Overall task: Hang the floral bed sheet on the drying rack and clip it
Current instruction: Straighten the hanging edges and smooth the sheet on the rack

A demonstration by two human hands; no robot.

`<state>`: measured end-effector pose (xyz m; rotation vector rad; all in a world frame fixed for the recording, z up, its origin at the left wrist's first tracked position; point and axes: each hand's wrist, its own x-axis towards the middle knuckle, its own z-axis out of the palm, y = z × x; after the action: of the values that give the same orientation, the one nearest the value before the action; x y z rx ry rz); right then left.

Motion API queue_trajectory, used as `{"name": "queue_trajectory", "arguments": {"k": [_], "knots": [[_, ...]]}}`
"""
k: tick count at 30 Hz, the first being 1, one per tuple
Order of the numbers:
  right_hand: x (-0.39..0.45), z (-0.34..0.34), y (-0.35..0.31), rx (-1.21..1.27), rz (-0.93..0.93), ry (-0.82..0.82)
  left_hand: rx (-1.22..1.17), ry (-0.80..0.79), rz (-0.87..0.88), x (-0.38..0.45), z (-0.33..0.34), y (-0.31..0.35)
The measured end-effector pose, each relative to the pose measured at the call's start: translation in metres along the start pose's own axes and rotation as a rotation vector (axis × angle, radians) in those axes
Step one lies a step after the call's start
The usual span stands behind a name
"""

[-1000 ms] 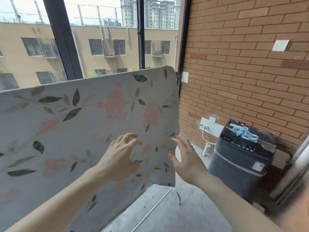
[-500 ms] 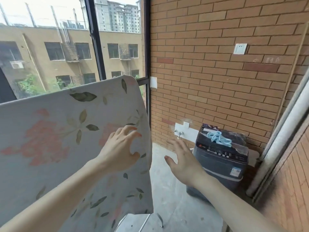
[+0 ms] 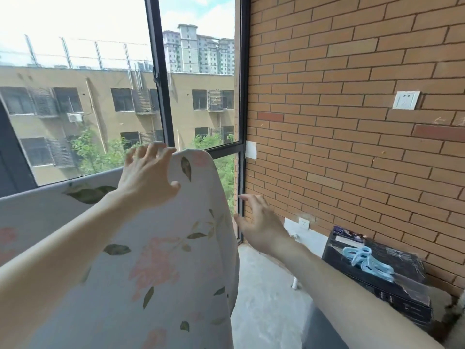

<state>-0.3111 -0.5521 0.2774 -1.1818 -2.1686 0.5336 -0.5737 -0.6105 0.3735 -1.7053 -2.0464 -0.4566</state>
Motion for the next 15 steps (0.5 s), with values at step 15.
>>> {"name": "queue_trajectory", "arguments": {"k": [15], "knots": [[0.213,0.040,0.016,0.111,0.006,-0.021,0.188,-0.097,-0.178,0.026,0.017,-0.004]]}}
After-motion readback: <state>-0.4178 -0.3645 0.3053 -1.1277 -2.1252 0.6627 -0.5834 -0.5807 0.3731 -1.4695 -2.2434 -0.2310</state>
